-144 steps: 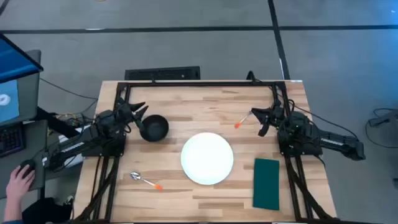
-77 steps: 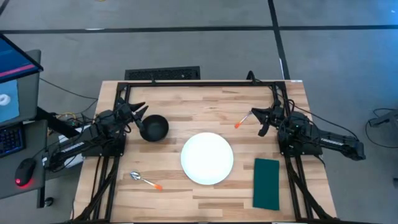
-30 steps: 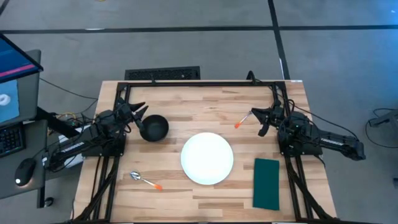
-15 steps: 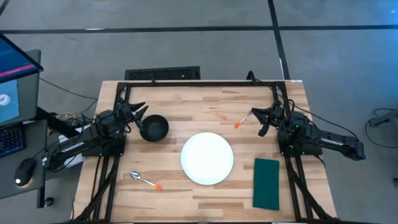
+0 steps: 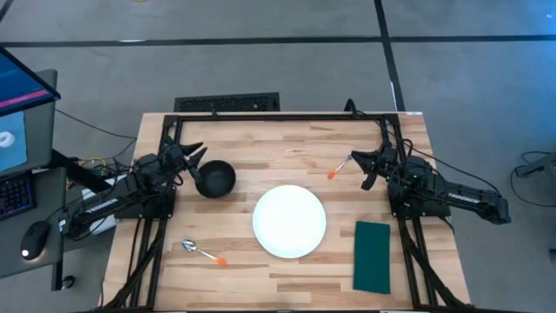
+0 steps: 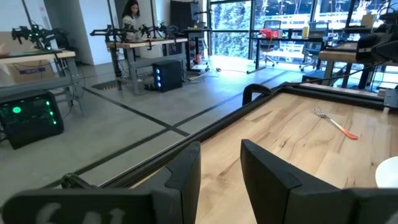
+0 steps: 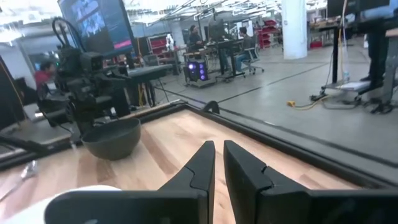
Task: Set table place
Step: Place the black bowl on the white plate
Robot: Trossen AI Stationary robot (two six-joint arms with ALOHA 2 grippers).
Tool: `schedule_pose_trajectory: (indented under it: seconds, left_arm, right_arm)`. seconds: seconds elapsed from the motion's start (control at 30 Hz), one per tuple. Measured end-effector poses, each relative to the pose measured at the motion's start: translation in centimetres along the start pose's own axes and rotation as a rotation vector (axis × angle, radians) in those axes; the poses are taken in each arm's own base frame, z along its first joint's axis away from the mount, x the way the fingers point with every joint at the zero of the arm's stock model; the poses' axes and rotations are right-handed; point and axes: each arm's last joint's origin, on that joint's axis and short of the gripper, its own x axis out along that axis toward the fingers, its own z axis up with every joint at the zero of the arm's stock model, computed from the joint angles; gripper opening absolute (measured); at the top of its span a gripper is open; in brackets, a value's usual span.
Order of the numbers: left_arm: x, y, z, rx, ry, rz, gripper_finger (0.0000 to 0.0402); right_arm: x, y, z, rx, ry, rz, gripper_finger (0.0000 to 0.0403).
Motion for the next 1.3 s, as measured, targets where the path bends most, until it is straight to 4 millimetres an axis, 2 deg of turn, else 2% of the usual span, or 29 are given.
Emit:
schedule_pose_trajectory:
  seconds: [0.17, 0.3, 0.57, 0.73, 0.87, 0.93, 1.03, 1.3]
  left_arm:
    - [0.0, 0.0, 0.0, -0.001, -0.001, 0.0, 0.0106]
    - [0.0, 0.0, 0.0, 0.0, -0.002, 0.0, 0.0106]
    - [0.0, 0.0, 0.0, -0.012, -0.001, 0.0, 0.0106]
    - [0.0, 0.0, 0.3, -0.06, -0.031, -0.012, 0.0106]
    - [-0.1, -0.4, 0.9, 0.065, -0.076, -0.132, 0.0106]
    - [-0.1, -0.6, 1.3, 0.139, -0.087, -0.202, 0.0106]
    - [0.0, -0.6, 1.7, 0.208, -0.092, -0.195, 0.0106]
    - [0.0, -0.4, 1.8, 0.135, -0.079, -0.126, 0.0106]
  right_arm:
    - [0.0, 0.0, 0.0, 0.003, 0.0, 0.001, 0.0062]
    - [0.0, 0.0, 0.0, -0.035, 0.0, -0.001, 0.008]
    - [0.0, 0.0, 0.1, -0.045, 0.002, -0.001, 0.0152]
    - [-0.2, 0.2, 1.3, -0.042, -0.037, 0.004, 0.0191]
    - [-0.2, 0.2, 1.3, -0.039, -0.033, 0.003, 0.0212]
    - [-0.2, 0.1, 1.3, -0.04, -0.033, 0.002, 0.0219]
    - [-0.2, 0.1, 1.4, -0.045, -0.035, 0.002, 0.0225]
    - [-0.2, 0.2, 1.4, -0.046, -0.035, 0.002, 0.0224]
